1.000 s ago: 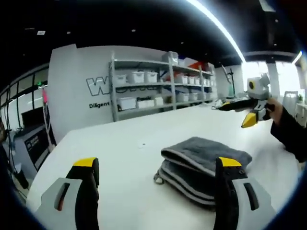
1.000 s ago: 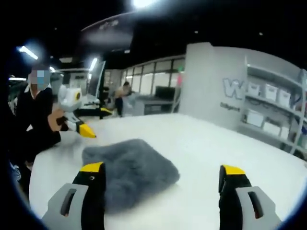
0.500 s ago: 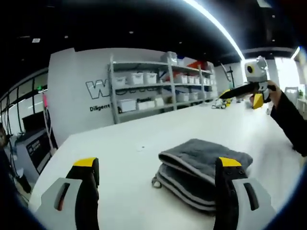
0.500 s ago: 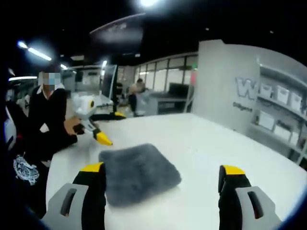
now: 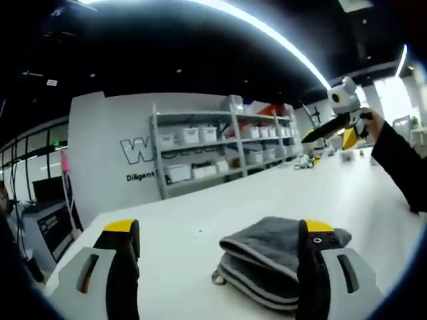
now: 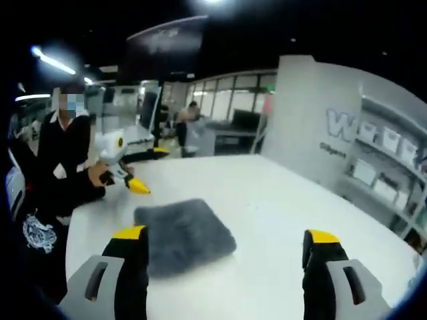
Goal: Open the folded towel by lifting each exposed corner and separating the folded layers until the towel lies flat within the target outline without major curled edges
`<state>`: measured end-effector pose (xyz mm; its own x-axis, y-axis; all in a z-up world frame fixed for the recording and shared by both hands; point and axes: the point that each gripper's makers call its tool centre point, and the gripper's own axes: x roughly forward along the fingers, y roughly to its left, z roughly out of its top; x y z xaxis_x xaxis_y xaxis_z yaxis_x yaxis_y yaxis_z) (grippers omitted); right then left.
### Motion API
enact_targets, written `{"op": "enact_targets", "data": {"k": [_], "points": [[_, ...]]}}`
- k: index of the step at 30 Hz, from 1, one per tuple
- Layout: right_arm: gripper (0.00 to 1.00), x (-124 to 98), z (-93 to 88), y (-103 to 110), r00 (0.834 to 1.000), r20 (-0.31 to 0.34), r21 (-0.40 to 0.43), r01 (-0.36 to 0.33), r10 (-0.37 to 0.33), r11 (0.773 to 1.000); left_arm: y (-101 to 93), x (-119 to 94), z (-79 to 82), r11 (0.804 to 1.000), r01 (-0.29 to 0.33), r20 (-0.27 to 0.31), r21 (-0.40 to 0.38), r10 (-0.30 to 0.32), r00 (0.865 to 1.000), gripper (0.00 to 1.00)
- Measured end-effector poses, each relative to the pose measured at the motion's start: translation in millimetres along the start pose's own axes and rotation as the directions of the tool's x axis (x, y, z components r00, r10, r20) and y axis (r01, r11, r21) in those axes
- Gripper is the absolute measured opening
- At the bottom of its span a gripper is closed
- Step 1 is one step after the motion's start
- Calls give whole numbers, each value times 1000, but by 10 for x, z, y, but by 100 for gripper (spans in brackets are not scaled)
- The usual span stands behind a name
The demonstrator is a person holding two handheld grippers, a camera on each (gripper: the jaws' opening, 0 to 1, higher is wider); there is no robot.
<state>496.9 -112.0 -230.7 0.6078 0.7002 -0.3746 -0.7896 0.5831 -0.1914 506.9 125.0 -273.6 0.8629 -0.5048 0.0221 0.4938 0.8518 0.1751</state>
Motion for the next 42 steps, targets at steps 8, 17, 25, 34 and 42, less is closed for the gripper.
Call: {"op": "enact_targets", "data": {"k": [8, 17, 25, 34, 42], "points": [[96, 88, 81, -78, 998, -25, -37, 52, -53, 998, -68, 6, -103, 1000, 9, -24, 11, -9, 1000, 98], [89, 182, 312, 187, 998, 47, -85, -41, 45, 996, -216, -34, -267, 994, 88, -120, -64, -95, 988, 100], [88, 241, 365, 256, 998, 39, -127, -39, 44, 991, -224, -206, 132, 993, 96, -81, -65, -101, 992, 100], [88, 234, 434, 317, 999, 41, -154, -29, 36, 988, 23, -114, 609, 994, 104, -116, 43, -98, 988, 100], [88, 178, 458, 279, 998, 52, -165, -12, 20, 986, 145, 129, 1345, 980, 196, -7, 9, -196, 980, 100]]}}
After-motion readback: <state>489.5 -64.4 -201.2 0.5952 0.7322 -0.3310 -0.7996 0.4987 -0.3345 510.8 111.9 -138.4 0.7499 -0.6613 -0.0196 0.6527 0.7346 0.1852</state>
